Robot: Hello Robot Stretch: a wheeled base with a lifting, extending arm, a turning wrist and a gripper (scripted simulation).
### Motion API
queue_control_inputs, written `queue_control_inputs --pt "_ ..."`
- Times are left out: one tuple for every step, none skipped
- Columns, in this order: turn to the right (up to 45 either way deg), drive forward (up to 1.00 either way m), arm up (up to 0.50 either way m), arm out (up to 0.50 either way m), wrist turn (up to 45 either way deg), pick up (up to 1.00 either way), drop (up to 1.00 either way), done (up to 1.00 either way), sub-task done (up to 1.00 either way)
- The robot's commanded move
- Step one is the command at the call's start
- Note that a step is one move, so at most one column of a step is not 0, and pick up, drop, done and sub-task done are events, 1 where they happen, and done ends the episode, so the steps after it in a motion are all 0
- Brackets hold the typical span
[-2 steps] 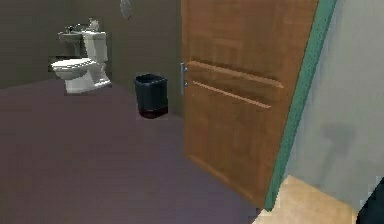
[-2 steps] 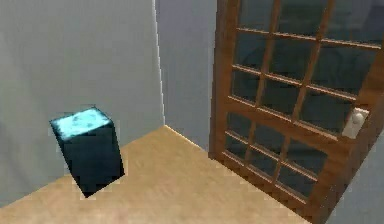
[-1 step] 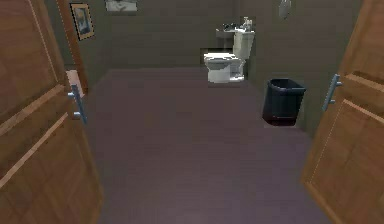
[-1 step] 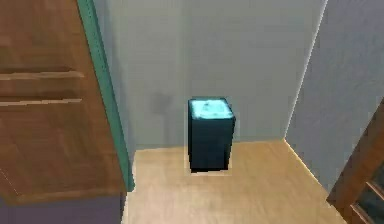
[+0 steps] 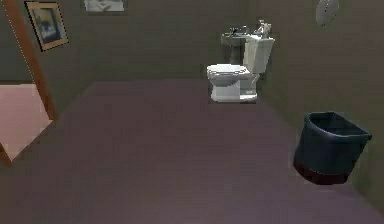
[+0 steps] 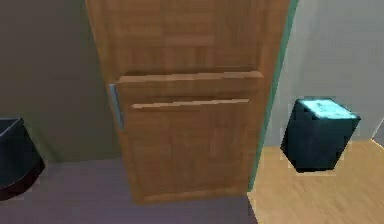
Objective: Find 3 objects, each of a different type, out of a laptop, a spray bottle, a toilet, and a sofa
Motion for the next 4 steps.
queue_control_inputs --pt "0.0 1.00 0.00 0.00 0.0 0.00 0.00 0.00 0.00" --pt "-3.0 0.00 0.00 0.00 0.0 0.00 0.00 0.00 0.00" --pt "0.0 1.00 0.00 0.00 0.0 0.00 0.00 0.00 0.00" --pt "-3.0 0.00 0.00 0.00 0.0 0.00 0.00 0.00 0.00"
